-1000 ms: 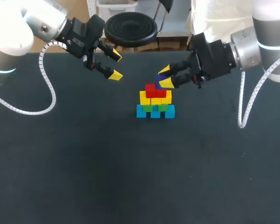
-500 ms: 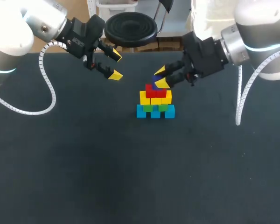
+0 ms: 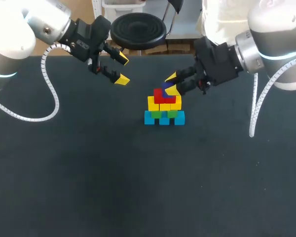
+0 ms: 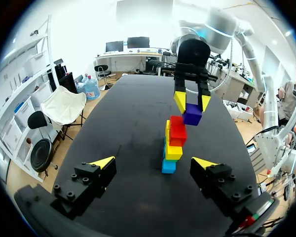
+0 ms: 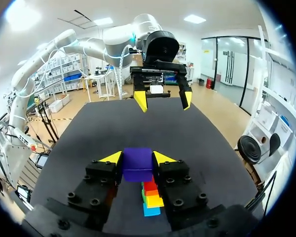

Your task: Place the blue cubes, place green cubes on the blue cubes, place the yellow cubes on the green cubes, then place the red cubes on the yellow cubes, and place purple cube on the red cubes.

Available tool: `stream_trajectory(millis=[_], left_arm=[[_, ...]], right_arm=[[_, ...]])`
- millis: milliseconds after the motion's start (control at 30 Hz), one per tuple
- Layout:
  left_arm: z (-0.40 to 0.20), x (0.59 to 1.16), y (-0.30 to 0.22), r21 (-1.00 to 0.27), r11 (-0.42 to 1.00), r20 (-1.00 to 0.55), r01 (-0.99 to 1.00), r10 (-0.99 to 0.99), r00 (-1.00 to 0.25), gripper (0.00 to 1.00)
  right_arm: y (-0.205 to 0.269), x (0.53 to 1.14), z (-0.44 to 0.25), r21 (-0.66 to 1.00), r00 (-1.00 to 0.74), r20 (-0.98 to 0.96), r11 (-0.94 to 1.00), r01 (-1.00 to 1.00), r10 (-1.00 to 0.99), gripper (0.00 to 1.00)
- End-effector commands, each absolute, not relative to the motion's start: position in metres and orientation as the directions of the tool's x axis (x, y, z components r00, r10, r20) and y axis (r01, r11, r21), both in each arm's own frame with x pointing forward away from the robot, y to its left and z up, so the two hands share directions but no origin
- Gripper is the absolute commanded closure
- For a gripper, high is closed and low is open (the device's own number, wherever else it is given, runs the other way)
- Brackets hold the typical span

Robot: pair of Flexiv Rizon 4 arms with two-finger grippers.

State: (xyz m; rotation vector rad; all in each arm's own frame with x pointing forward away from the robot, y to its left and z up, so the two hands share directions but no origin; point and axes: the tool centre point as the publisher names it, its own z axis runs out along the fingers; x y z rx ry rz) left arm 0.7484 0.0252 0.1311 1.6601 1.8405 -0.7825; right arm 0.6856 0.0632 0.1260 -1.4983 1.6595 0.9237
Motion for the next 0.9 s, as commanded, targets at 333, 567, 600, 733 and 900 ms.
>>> stream_trajectory(millis=[333,567,600,733,900], left_arm=[[0.131,0.75,0.025,-0.067,0.072,-0.721,0.995,0.685,-0.098,0.0],[0.131,0.75,0.025,-0.067,0.072,-0.721,0.995,0.685,-0.098,0.0],[0.131,0.75,0.025,-0.067,0.072,-0.721,0.995,0.685,-0.098,0.0],[0.131,0.75,0.025,-0.067,0.072,-0.721,0.995,0.685,-0.098,0.0],[0.131,0.75,0.025,-0.067,0.072,-0.721,0.995,0.685,-0.098,0.0]], right_arm=[[0.064,0.692,0.117,0.044,-0.068,-0.886,0.063,-0.997,-0.458,1.0],[0.066,0.695,0.118,0.04,-0.064,-0.887,0.063,-0.997,-0.457,1.0],[0.066,0.695,0.118,0.038,-0.063,-0.887,0.064,-0.997,-0.457,1.0],[0.067,0.696,0.117,0.038,-0.064,-0.887,0.066,-0.997,-0.457,1.0],[0.067,0.7,0.118,0.037,-0.064,-0.884,0.068,-0.997,-0.464,1.0]])
